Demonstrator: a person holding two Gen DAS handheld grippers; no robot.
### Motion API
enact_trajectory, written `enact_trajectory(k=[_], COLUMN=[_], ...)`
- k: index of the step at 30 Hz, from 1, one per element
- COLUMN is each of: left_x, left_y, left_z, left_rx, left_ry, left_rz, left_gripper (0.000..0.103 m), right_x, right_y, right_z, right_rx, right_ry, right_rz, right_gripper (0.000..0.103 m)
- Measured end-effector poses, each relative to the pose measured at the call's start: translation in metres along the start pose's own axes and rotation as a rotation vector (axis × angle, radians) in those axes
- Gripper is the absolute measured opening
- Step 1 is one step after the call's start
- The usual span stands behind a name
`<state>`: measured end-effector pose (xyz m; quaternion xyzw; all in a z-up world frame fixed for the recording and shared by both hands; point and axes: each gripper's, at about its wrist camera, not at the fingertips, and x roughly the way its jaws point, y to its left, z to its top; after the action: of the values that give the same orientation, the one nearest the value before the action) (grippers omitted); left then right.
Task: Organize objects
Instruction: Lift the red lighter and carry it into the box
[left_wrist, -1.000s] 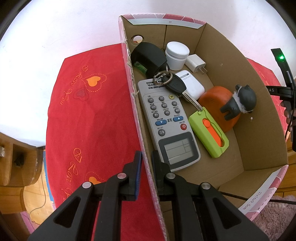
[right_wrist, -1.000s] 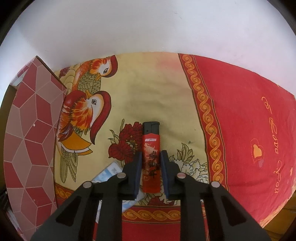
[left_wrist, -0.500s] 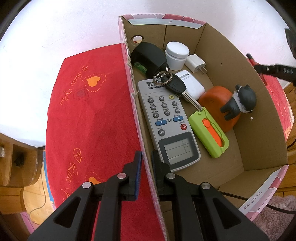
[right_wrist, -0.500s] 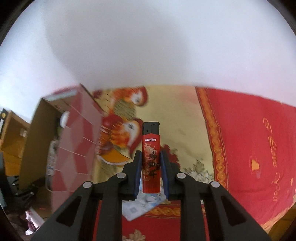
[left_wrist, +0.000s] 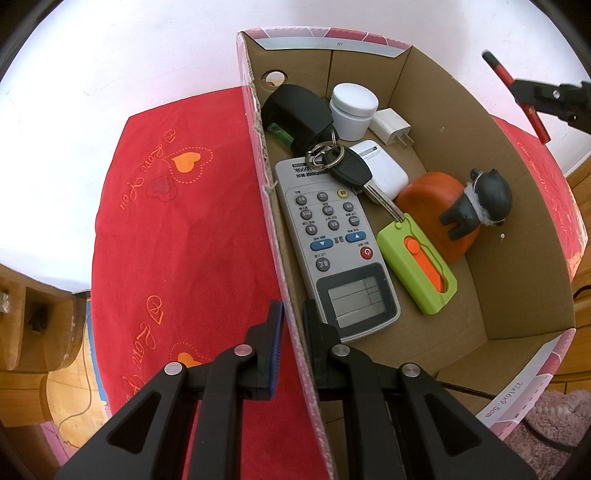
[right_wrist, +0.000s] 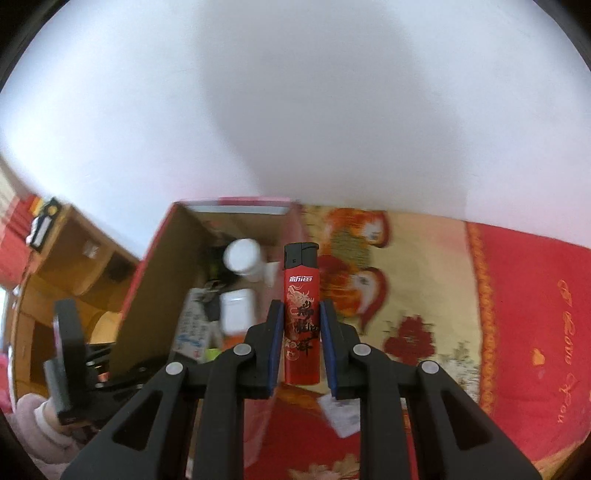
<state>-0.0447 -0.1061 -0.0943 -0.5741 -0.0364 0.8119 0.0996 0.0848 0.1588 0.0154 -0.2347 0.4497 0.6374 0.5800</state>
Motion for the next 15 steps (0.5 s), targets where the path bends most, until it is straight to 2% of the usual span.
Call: enact_trajectory(k=[4, 8, 15], left_x=[0.0, 0.0, -0.002], left_y=[0.0, 0.002, 0.001], left_z=[-0.001, -0.001, -0.002], left_rx=[-0.001, -0.003, -0.006], left_ry=[0.0, 0.0, -0.002], left_rz=[0.001, 0.002, 0.0], left_gripper=[0.01, 0.01, 0.01], right_x=[0.004, 0.012, 0.051], right_y=[0.025, 0.05, 0.089], right_z=[0.0, -0.008, -0.021], right_rx=[-0.041, -0.092, -0.169], right_ry=[0.021, 0.087, 0.201], right_rz=[0.07, 0.147, 0.172], right_gripper=[0.019, 0.019, 0.019])
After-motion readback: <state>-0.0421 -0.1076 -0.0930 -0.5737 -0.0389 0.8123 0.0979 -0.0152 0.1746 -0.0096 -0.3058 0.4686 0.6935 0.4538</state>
